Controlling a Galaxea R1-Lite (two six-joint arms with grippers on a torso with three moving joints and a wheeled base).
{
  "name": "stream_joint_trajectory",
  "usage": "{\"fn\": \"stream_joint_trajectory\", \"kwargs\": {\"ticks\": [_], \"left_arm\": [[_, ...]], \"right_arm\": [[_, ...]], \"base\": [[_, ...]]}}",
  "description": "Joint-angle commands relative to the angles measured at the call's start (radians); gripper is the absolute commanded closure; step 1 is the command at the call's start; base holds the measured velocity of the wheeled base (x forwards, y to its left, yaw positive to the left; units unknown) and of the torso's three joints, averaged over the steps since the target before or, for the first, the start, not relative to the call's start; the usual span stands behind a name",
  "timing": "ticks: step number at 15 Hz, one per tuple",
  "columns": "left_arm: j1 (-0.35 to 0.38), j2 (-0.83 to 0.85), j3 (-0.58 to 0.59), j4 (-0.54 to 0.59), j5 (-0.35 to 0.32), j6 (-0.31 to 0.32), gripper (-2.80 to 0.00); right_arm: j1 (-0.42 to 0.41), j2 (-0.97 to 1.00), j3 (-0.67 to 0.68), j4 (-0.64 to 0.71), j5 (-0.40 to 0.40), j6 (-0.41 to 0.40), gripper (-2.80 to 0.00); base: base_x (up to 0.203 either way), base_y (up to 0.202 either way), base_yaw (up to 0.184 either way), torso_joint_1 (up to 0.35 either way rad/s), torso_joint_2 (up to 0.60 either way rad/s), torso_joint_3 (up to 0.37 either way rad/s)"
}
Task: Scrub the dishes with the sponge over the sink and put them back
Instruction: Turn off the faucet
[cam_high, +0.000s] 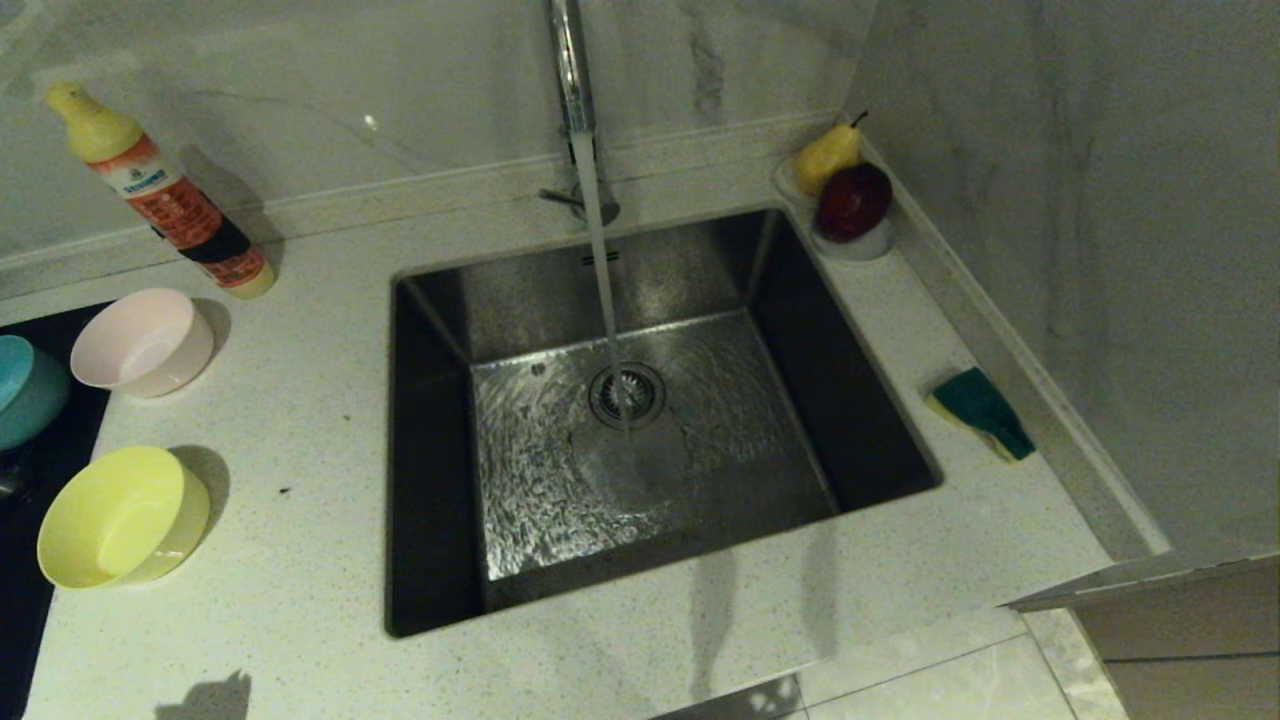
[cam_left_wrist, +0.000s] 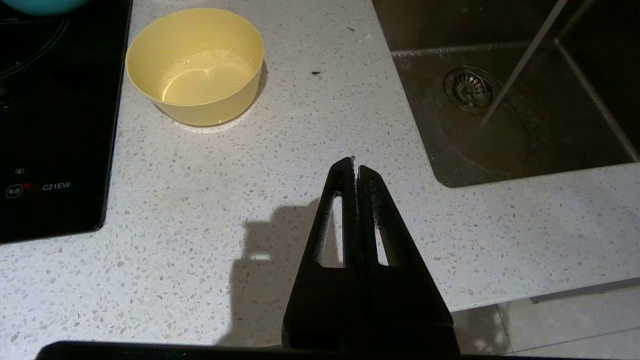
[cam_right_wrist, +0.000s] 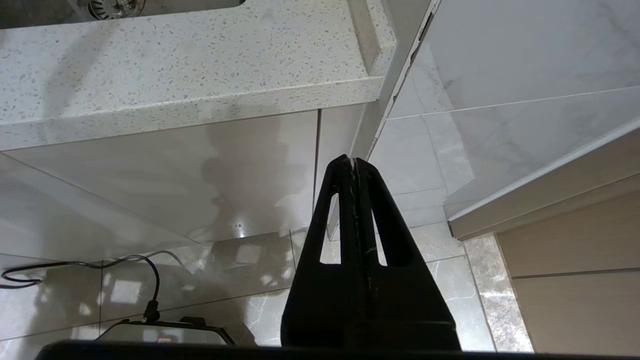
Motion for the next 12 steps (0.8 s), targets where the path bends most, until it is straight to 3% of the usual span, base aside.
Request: {"fn": "stream_joint_trajectory", "kwargs": {"ticks": [1,9,12], "left_arm": [[0.000,0.001,0.040,-0.001,0.000,0.004,0.00],[0.001,0.001,0.040,0.000,0.002,0.018,0.00],[0.000,0.022,-0.103,0.045,-0.012,0.013,0.00]], "right_arm": [[0.000,0.002,0.000,0.000,0.001,-0.001,0.00],[0.001,0.002,0.000,0.000,0.001,-0.001,0.00],[0.001,0.000,0.000,0.000,0.001,0.000,0.00]], "base": [[0.000,0.000,0.000,0.000,0.00,0.000],[0.000,0.000,0.000,0.000,0.00,0.000],[0.000,0.000,0.000,0.000,0.00,0.000]]}}
